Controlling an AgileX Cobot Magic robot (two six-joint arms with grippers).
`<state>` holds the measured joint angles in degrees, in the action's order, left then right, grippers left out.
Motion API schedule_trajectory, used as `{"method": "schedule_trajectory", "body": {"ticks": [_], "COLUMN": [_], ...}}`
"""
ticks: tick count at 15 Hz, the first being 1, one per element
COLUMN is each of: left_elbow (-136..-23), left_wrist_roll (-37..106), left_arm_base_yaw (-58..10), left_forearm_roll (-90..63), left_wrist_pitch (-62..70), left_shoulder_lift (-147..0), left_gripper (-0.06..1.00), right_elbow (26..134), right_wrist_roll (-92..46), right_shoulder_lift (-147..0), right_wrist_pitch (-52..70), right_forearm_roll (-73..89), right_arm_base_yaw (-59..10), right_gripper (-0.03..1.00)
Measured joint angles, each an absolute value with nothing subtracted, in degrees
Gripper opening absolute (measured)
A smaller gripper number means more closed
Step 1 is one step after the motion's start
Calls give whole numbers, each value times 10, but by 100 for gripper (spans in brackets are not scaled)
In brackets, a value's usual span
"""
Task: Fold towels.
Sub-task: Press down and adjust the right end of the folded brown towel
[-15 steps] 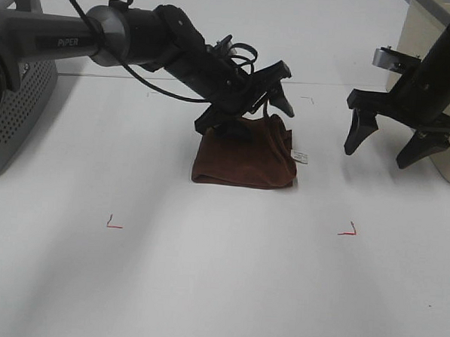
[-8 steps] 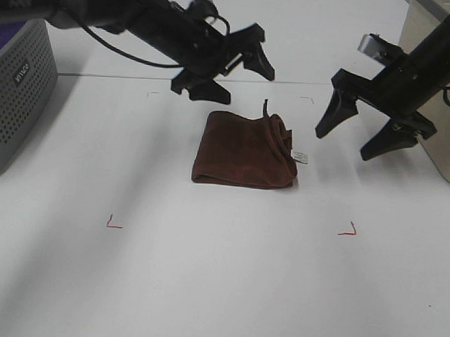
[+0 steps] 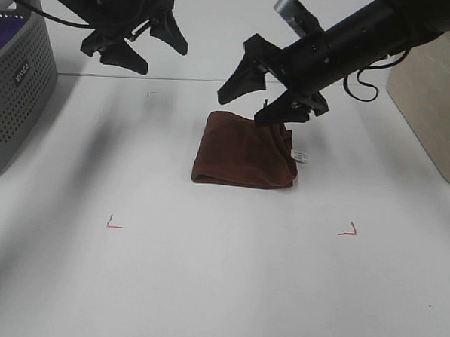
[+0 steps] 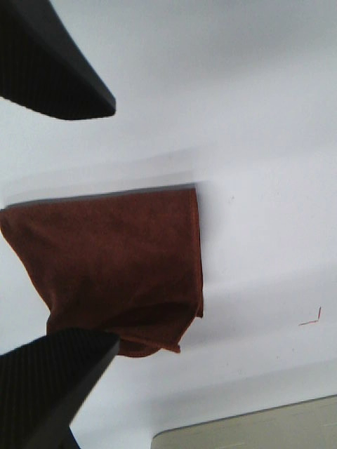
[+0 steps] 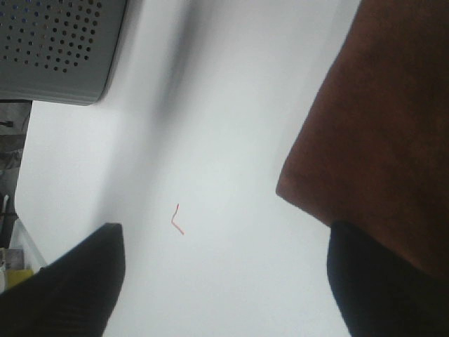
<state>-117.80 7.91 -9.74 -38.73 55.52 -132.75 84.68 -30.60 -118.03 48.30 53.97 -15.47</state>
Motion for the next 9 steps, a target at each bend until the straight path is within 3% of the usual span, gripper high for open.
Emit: {"method": "schedule_trajectory", "body": {"ticks": [3,9], "left_elbow": [-1178,-1178], "left_wrist_roll": [79,79], "left_arm_base_yaw": [-90,-90], "left_forearm_roll": [-360,-350], "left_wrist_pitch": [565,567], "left_shoulder_lift": [-1322,-1322], "left_gripper": [75,75], "right_elbow": [848,927], "right_wrist_roll": [-312,-316], "right_shoulder_lift": [-1187,-1291], "right_wrist_pitch": [408,390], "right_forearm_roll": [547,543], "right_arm_base_yaw": [-182,-184], "right_gripper": [77,76]}}
